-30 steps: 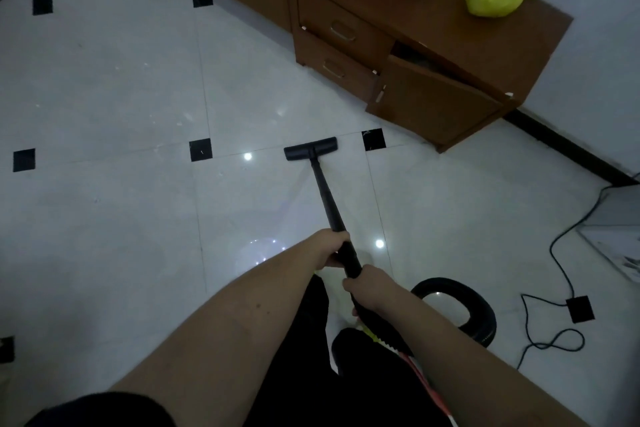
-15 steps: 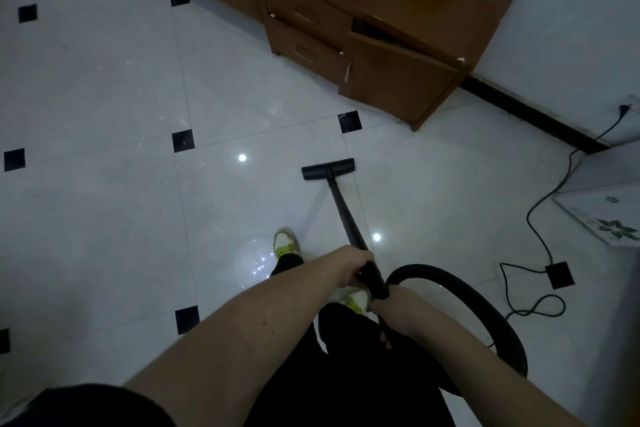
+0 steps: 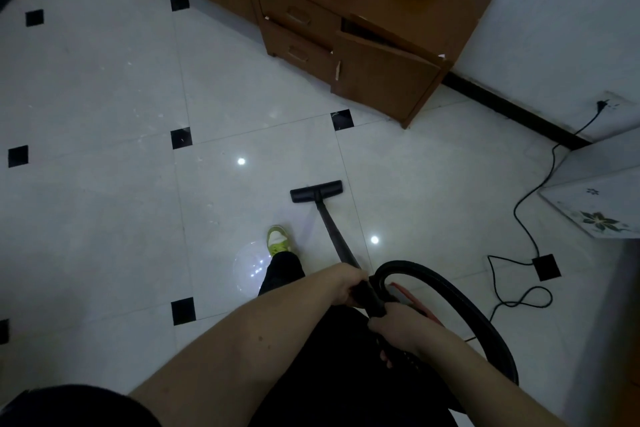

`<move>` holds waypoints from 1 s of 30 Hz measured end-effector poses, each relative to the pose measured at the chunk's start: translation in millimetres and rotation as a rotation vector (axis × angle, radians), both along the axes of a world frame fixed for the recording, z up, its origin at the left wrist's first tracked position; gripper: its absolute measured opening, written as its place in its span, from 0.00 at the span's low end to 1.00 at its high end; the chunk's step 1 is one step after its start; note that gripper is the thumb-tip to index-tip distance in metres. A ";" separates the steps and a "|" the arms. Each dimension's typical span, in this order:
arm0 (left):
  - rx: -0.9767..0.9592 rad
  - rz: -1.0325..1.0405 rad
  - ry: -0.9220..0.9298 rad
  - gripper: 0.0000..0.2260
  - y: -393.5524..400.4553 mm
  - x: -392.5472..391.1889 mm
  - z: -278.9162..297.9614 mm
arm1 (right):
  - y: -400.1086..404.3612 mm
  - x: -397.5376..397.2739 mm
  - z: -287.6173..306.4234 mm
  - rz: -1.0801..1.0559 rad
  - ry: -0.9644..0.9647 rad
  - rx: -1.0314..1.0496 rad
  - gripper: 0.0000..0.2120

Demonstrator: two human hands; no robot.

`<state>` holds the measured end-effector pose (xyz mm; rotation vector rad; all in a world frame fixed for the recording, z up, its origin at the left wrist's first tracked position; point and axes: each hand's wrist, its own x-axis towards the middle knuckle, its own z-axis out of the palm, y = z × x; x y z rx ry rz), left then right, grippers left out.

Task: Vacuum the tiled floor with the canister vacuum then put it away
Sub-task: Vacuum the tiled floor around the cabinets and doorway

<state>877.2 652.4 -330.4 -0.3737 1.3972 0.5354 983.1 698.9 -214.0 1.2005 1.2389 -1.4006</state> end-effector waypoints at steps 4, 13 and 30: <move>-0.005 0.024 0.022 0.06 -10.4 -4.1 2.3 | -9.0 -6.4 -2.4 0.026 0.017 0.007 0.10; 0.016 0.146 0.074 0.03 -30.9 -40.5 8.3 | -12.7 -41.3 -1.2 0.162 0.062 0.047 0.08; 0.003 0.488 0.113 0.09 -161.4 -161.9 -22.3 | -110.7 -190.8 -21.0 0.453 0.115 0.040 0.07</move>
